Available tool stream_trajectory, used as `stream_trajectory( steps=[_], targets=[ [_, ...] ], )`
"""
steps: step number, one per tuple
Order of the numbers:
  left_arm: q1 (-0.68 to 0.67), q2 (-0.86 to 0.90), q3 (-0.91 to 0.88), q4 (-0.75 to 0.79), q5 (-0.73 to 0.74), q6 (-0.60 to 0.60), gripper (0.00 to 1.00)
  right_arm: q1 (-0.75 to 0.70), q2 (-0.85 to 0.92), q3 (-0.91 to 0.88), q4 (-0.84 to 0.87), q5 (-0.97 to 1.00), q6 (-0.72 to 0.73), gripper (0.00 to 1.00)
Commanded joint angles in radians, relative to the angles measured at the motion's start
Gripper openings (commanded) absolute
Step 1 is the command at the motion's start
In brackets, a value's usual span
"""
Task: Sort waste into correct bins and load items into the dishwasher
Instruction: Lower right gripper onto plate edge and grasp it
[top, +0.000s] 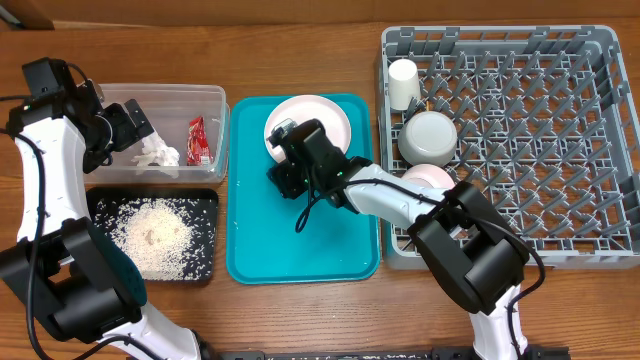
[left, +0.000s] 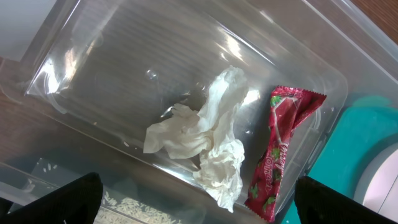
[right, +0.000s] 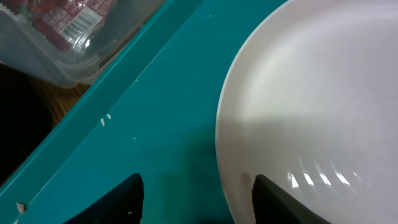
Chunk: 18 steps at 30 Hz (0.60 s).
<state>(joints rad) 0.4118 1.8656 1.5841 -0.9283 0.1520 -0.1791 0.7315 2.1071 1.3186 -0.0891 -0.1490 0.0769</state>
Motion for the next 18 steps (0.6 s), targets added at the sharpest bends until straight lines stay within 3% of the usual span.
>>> stream_trajectory(
  steps=[1,10,12,15,18],
  targets=[
    [-0.013,-0.034,0.016,-0.002,-0.006,0.019,1.00,0.002,-0.001,0.016,0.010,0.056,-0.030,0.55],
    [-0.013,-0.034,0.016,-0.002,-0.006,0.019,1.00,0.002,-0.001,0.016,-0.118,0.156,-0.108,0.49],
    [-0.013,-0.034,0.016,-0.002,-0.006,0.019,1.00,0.002,-0.001,0.016,-0.132,0.156,-0.108,0.44],
    [-0.013,-0.034,0.016,-0.002,-0.006,0.019,1.00,0.002,-0.001,0.016,-0.150,0.156,-0.108,0.28],
    [-0.013,-0.034,0.016,-0.002,-0.006,0.019,1.00,0.002,-0.001,0.016,-0.153,0.156,-0.108,0.23]
  ],
)
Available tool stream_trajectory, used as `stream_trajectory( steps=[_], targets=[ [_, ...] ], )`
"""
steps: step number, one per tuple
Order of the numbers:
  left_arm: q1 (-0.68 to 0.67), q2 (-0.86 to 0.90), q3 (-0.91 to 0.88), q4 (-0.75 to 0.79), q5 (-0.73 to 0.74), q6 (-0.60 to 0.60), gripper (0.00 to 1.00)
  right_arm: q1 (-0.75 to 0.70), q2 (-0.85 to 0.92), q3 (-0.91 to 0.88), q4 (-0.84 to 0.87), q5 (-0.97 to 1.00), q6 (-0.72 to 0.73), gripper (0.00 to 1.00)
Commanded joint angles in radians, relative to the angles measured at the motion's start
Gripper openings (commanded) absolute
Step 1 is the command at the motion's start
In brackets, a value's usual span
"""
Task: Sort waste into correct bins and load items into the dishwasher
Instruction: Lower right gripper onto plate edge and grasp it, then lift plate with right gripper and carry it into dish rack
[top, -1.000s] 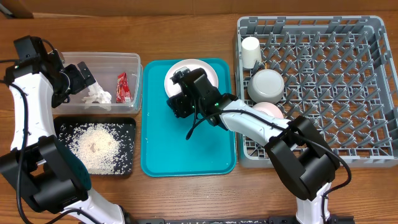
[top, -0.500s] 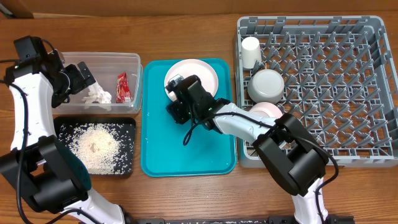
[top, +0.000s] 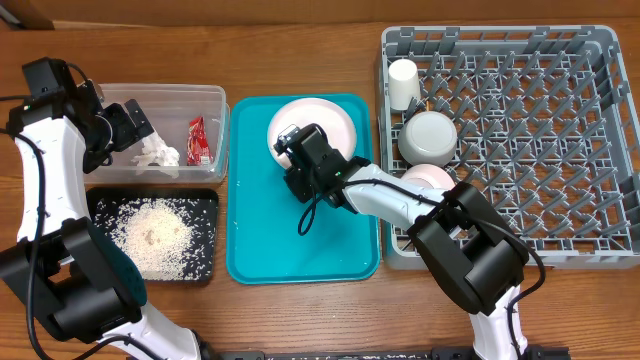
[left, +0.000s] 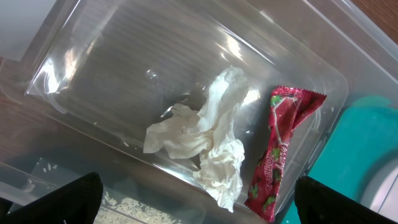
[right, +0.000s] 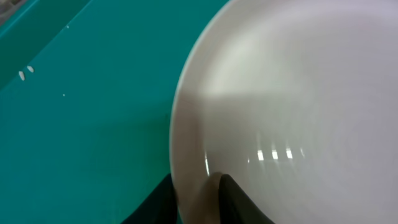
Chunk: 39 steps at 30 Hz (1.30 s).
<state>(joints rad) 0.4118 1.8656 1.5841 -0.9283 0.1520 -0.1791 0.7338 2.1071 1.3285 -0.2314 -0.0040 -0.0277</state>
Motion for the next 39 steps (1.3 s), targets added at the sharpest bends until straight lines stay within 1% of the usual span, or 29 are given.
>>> stream_trajectory(
  steps=[1,7,9,11,14,18,25,31,33,35,39],
  targets=[
    [-0.013,-0.034,0.016,-0.002,-0.006,0.019,1.00,0.000,-0.001,0.006,-0.011,0.011,-0.003,0.23],
    [-0.013,-0.034,0.016,-0.002,-0.006,0.019,1.00,0.000,-0.001,0.006,-0.019,0.010,-0.003,0.23],
    [-0.013,-0.034,0.016,-0.002,-0.006,0.019,1.00,0.000,-0.001,0.006,-0.018,0.010,-0.003,0.21],
    [-0.013,-0.034,0.016,-0.002,-0.006,0.019,1.00,0.000,-0.006,0.006,-0.018,0.002,-0.003,0.15],
    [-0.013,-0.034,0.016,-0.002,-0.006,0.019,1.00,0.000,-0.039,0.007,-0.018,-0.062,-0.002,0.04],
    [-0.013,-0.034,0.016,-0.002,-0.006,0.019,1.00,0.000,-0.138,0.007,-0.018,-0.131,0.002,0.04],
    [-0.013,-0.034,0.016,-0.002,-0.006,0.019,1.00,-0.005,-0.360,0.007,-0.084,-0.133,0.006,0.04],
    [-0.013,-0.033,0.016,-0.002,-0.006,0.019,1.00,-0.063,-0.535,0.007,-0.129,-0.139,0.075,0.04],
    [-0.013,-0.034,0.016,-0.002,-0.006,0.019,1.00,-0.122,-0.591,0.007,-0.144,-0.226,0.081,0.04],
    [-0.013,-0.034,0.016,-0.002,-0.006,0.019,1.00,-0.201,-0.634,0.007,-0.154,-0.378,0.085,0.04],
    [-0.013,-0.034,0.016,-0.002,-0.006,0.019,1.00,-0.435,-0.676,0.007,-0.160,-0.728,0.165,0.04]
  ],
)
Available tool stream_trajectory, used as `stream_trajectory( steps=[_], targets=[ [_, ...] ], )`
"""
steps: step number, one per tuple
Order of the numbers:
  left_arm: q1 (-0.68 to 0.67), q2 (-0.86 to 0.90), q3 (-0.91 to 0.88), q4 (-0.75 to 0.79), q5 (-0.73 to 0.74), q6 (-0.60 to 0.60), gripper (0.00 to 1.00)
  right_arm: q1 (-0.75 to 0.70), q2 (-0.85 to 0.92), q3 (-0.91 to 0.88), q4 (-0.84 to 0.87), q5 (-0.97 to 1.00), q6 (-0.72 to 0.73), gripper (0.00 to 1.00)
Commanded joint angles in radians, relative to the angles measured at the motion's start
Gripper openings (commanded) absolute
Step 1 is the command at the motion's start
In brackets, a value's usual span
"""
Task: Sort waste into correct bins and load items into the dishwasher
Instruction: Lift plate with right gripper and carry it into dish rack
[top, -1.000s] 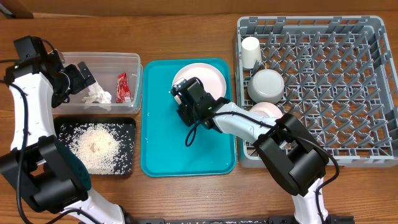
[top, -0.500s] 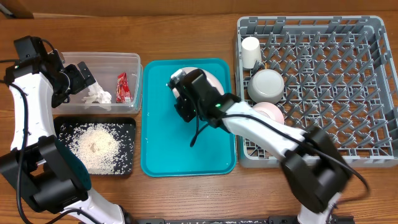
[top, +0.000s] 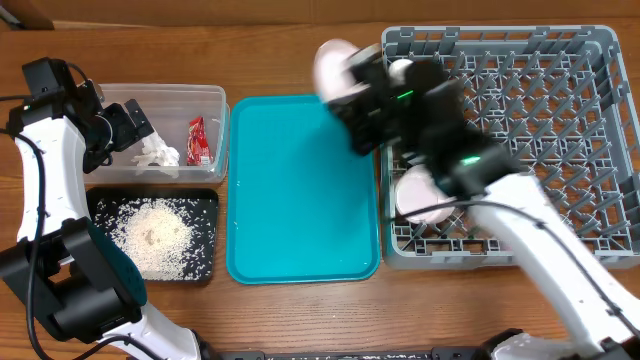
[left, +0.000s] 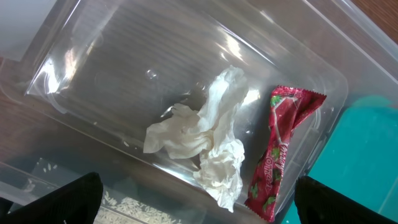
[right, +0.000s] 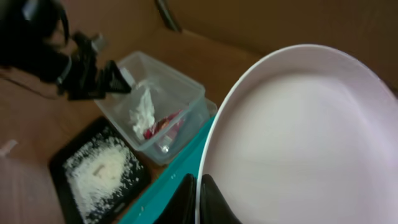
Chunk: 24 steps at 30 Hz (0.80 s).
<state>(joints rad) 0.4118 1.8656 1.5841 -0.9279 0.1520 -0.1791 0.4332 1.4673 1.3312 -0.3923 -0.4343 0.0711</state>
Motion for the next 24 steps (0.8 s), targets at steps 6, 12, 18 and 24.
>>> stream_trajectory(
  steps=[6,12,18,24],
  targets=[
    [-0.013,-0.034,0.016,-0.002,-0.006,0.019,1.00,-0.505,-0.011,0.005,0.001,-0.740,0.121,0.04],
    [-0.013,-0.034,0.016,-0.002,-0.006,0.019,1.00,-0.750,0.047,0.005,0.001,-0.941,0.120,0.04],
    [-0.013,-0.034,0.016,-0.002,-0.006,0.019,1.00,-0.855,0.110,0.004,0.001,-0.963,0.120,0.04],
    [-0.013,-0.034,0.016,-0.002,-0.006,0.019,1.00,-0.866,0.157,0.003,-0.005,-0.962,0.112,0.04]
  ],
)
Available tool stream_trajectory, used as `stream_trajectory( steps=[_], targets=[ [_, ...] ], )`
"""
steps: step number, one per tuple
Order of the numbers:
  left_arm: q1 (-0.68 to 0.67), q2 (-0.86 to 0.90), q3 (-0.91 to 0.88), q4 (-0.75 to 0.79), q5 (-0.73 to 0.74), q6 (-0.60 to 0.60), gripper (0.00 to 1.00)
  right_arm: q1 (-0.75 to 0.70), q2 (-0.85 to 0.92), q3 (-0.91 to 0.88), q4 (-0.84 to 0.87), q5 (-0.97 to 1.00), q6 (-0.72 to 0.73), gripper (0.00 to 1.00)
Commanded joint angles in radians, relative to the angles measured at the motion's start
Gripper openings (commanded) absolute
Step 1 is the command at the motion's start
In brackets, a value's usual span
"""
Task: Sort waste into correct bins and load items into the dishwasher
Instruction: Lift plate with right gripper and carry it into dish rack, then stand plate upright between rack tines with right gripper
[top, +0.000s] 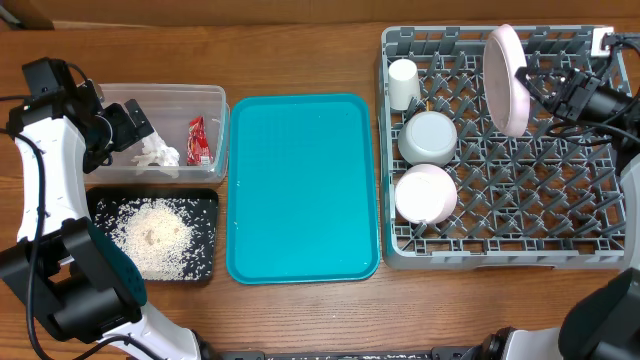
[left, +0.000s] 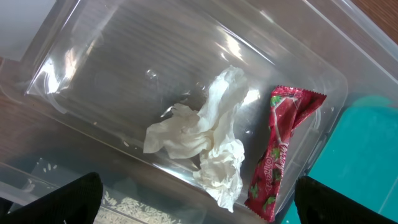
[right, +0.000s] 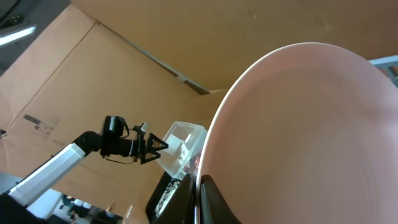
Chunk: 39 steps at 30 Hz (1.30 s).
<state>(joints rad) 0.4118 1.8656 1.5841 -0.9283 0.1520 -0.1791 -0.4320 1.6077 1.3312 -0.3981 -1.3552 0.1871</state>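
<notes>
My right gripper (top: 537, 80) is shut on the rim of a pink plate (top: 504, 80), held on edge above the back right of the grey dishwasher rack (top: 600, 245). The plate (right: 298, 137) fills the right wrist view, its rim pinched between the fingers (right: 208, 199). A white cup (top: 403, 84), a grey bowl (top: 429, 136) and a pink bowl (top: 426, 193) sit in the rack's left side. My left gripper (left: 196, 205) hangs open above the clear plastic bin (top: 212, 100), which holds a crumpled white tissue (left: 208, 140) and a red wrapper (left: 280, 152).
A teal tray (top: 303, 185) lies bare in the middle of the table. A black tray (top: 205, 200) with rice (top: 152, 236) sits at the front left, below the clear bin. Cardboard shows behind the scene in the right wrist view.
The right gripper has carried the pink plate from above the tray's back right corner to above the back right of the rack, now standing on edge. The left arm is unchanged.
The pink plate lay on the teal tray with my right gripper open at its rim. Then the fingers were closed on the rim. Later the plate was lifted off, leaving the tray bare, and now it stands on edge over the rack. The left gripper stayed open above the clear bin.
</notes>
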Motion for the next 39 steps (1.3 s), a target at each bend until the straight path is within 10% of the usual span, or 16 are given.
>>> stream_trajectory(
  steps=[1,39],
  targets=[
    [-0.013,-0.034,0.016,-0.002,-0.006,0.019,1.00,-0.001,0.024,0.003,-0.008,-0.041,-0.004,0.04],
    [-0.013,-0.034,0.016,-0.002,-0.006,0.019,1.00,0.000,0.125,-0.036,-0.151,0.334,-0.038,0.07]
  ],
)
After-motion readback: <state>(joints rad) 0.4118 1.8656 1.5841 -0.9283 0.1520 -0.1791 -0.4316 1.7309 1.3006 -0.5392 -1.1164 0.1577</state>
